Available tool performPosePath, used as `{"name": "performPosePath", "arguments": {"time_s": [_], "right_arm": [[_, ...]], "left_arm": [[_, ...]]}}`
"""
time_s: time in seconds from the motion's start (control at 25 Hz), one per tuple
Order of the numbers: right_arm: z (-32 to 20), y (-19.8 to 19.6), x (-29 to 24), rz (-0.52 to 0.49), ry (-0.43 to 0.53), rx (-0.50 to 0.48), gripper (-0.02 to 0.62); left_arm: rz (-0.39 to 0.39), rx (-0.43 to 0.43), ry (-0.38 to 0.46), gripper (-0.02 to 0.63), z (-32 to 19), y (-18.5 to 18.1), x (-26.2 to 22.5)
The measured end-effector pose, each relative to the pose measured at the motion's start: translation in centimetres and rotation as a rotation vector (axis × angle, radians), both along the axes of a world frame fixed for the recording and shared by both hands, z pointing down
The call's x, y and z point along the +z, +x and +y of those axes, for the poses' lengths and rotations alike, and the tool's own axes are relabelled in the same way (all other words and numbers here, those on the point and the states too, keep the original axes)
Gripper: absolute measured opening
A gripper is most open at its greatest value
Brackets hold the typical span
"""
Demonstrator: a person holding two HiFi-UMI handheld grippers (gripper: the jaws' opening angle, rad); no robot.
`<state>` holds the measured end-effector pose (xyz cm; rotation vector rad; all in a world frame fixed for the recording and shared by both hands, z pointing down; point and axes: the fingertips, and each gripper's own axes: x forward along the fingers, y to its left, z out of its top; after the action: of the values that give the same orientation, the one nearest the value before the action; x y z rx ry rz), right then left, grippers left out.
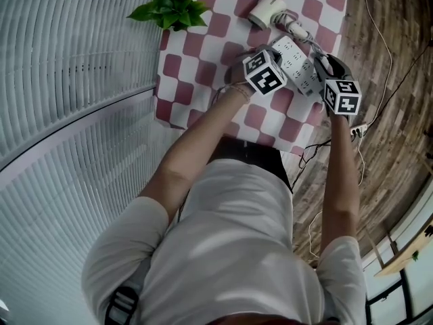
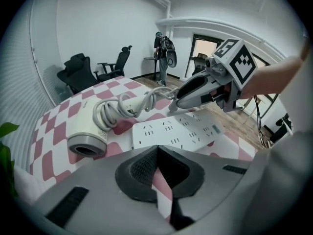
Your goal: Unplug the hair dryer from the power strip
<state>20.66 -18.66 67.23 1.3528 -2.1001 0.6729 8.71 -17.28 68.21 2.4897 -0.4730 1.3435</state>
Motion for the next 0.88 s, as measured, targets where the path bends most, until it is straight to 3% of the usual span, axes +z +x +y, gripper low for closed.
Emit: {"name": "performPosePath", "arguments": {"time_s": [0.32,0.88], "right_arm": [[0.7,0.3,-3.1,0.011,0.050,0.033,0.181],[4.0,-2.7,-13.6,-0.071,0.234,0.058,0.166]], "left_arm": [[0.095,-0.051,0.037,0.029,-0.1,0.2,-4.0],[0.410,-0.135,0.079,0.029,3.0,0.3,-14.7]]}}
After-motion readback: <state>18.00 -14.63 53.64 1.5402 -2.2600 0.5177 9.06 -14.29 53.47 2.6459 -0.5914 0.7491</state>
